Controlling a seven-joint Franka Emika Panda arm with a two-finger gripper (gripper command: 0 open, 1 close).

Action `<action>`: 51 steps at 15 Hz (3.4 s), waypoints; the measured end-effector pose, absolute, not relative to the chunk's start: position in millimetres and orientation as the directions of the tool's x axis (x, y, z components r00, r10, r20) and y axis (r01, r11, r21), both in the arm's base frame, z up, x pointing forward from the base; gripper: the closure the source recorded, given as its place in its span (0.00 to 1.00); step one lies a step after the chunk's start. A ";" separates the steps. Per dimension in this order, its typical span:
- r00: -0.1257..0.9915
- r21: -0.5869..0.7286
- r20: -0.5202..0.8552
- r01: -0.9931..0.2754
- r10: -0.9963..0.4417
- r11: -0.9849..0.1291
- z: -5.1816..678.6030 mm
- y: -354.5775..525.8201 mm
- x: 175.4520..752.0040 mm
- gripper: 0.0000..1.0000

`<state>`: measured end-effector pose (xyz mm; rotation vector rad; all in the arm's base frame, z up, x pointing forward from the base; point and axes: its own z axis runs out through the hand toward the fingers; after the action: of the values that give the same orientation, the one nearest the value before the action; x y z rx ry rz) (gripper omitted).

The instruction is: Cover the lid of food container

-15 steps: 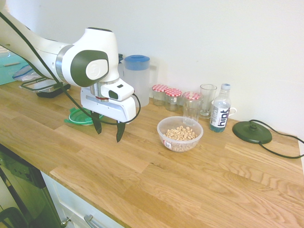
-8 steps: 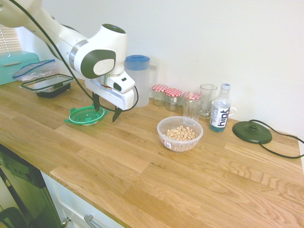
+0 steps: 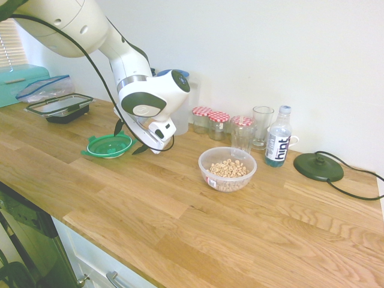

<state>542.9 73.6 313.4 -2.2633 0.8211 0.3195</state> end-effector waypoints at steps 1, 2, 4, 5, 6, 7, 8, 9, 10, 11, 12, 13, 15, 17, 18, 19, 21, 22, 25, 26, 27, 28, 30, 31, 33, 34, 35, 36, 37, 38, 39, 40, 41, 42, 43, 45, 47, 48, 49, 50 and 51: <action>0.767 -0.544 -0.452 -0.642 -0.455 -0.541 312.1 75.8 542.6 0.00; 0.763 -0.551 -0.467 -0.646 -0.447 -0.528 309.8 77.6 542.3 0.00; 0.752 -0.550 -0.496 -0.659 -0.435 -0.513 298.9 80.2 541.3 0.00; 0.747 -0.552 -0.508 -0.665 -0.430 -0.503 297.8 81.6 541.5 0.00; 0.742 -0.553 -0.517 -0.670 -0.426 -0.496 296.5 82.5 541.1 0.00; 0.740 -0.554 -0.522 -0.673 -0.425 -0.491 295.8 83.1 541.0 1.00; 0.737 -0.555 -0.527 -0.676 -0.423 -0.485 294.9 83.6 540.9 1.00; 0.735 -0.556 -0.531 -0.677 -0.421 -0.481 294.1 84.0 540.8 1.00; 0.734 -0.557 -0.535 -0.679 -0.419 -0.478 293.5 84.4 540.6 1.00; 0.732 -0.558 -0.538 -0.681 -0.417 -0.474 292.7 84.5 540.5 1.00; 0.731 -0.559 -0.540 -0.682 -0.416 -0.472 292.2 84.1 540.4 1.00; 0.731 -0.560 -0.542 -0.683 -0.415 -0.470 291.7 83.5 540.4 1.00; 0.727 -0.557 -0.546 -0.686 -0.416 -0.468 288.8 82.0 540.3 1.00; 0.724 -0.554 -0.549 -0.690 -0.418 -0.466 285.2 79.6 540.3 1.00; 0.722 -0.553 -0.551 -0.692 -0.419 -0.465 283.4 78.7 540.3 1.00; 0.720 -0.551 -0.553 -0.694 -0.420 -0.464 281.7 77.6 540.3 1.00; 0.716 -0.547 -0.556 -0.697 -0.422 -0.463 278.3 76.3 540.2 1.00; 0.714 -0.545 -0.558 -0.699 -0.423 -0.463 276.7 75.3 540.1 1.00; 0.718 -0.538 -0.552 -0.695 -0.423 -0.477 274.2 74.9 539.7 1.00; 0.721 -0.537 -0.549 -0.692 -0.422 -0.483 274.0 75.8 539.6 1.00; 0.722 -0.537 -0.548 -0.691 -0.423 -0.484 274.0 76.3 539.6 1.00; 0.721 -0.536 -0.547 -0.692 -0.425 -0.484 273.9 76.4 539.7 1.00; 0.721 -0.534 -0.546 -0.692 -0.427 -0.485 273.8 76.9 539.7 1.00; 0.721 -0.533 -0.546 -0.692 -0.427 -0.486 273.8 76.9 539.7 1.00; 0.721 -0.533 -0.546 -0.692 -0.427 -0.487 273.8 76.9 539.7 1.00; 0.721 -0.533 -0.546 -0.692 -0.427 -0.487 273.8 76.9 539.7 1.00; 0.721 -0.533 -0.546 -0.692 -0.427 -0.488 273.8 76.9 539.7 1.00; 0.722 -0.533 -0.545 -0.691 -0.427 -0.489 274.2 76.9 539.6 1.00; 0.724 -0.532 -0.543 -0.689 -0.426 -0.492 274.7 77.0 539.6 1.00; 0.727 -0.532 -0.539 -0.685 -0.425 -0.498 275.4 76.8 539.8 1.00; 0.734 -0.533 -0.531 -0.678 -0.423 -0.506 277.1 76.2 540.7 1.00; 0.747 -0.533 -0.514 -0.663 -0.422 -0.526 283.9 75.2 544.2 1.00; 0.755 -0.508 -0.492 -0.653 -0.433 -0.562 297.9 73.2 549.6 1.00; 0.761 -0.464 -0.460 -0.645 -0.457 -0.607 317.6 71.3 554.9 1.00; 0.772 -0.423 -0.416 -0.632 -0.480 -0.649 342.7 70.9 558.4 1.00; 0.801 -0.339 -0.312 -0.596 -0.511 -0.728 400.0 67.5 555.8 1.00; 0.824 -0.240 -0.204 -0.565 -0.528 -0.790 460.8 53.7 545.7 1.00; 0.829 -0.180 -0.157 -0.558 -0.536 -0.810 484.8 43.0 539.9 1.00; 0.834 -0.116 -0.118 -0.551 -0.540 -0.826 502.2 30.3 534.6 1.00; 0.836 -0.049 -0.082 -0.548 -0.543 -0.835 516.9 15.8 530.3 1.00; 0.835 0.017 -0.042 -0.549 -0.549 -0.836 531.1 1.2 527.6 1.00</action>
<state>527.6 1.2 531.1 -3.0129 0.9014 0.0710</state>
